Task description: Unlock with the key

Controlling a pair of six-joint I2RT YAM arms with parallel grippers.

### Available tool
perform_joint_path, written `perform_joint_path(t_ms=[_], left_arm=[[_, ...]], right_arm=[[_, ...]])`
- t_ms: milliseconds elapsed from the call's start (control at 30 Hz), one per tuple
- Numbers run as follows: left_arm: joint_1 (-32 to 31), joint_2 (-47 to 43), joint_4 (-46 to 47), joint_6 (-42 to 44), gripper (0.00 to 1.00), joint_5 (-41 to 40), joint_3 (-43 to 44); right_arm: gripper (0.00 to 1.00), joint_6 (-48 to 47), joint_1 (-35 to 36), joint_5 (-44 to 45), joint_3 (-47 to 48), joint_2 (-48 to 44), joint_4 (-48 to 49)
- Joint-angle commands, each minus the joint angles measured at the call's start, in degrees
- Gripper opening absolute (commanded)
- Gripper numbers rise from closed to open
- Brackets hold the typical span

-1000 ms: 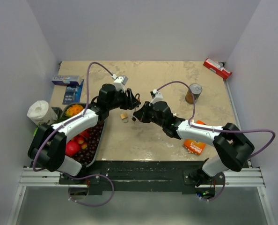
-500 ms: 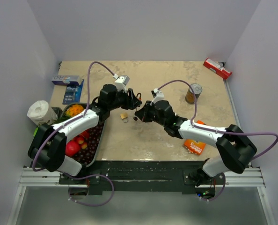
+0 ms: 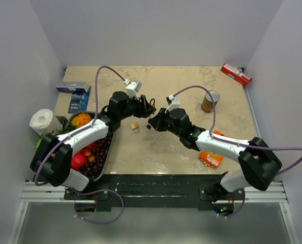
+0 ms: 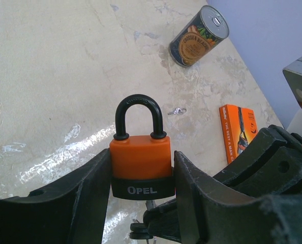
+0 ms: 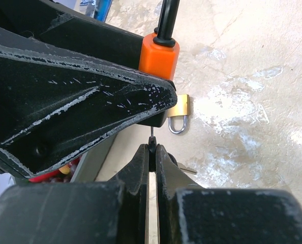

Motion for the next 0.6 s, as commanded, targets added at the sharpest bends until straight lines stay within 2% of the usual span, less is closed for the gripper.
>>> perform_joint_path(t_ms=[0, 567], left_arm=[[-2.4, -0.4, -4.3, 1.0, 0.0, 3.9, -0.9], [-4.9, 1.1, -4.8, 2.1, 0.0, 1.0, -0.9]], right_arm=[[0.0, -2.5, -2.5, 10.6, 1.8, -4.4, 12.5], [0.0, -5.3, -3.0, 13.9, 3.0, -6.2, 13.8]])
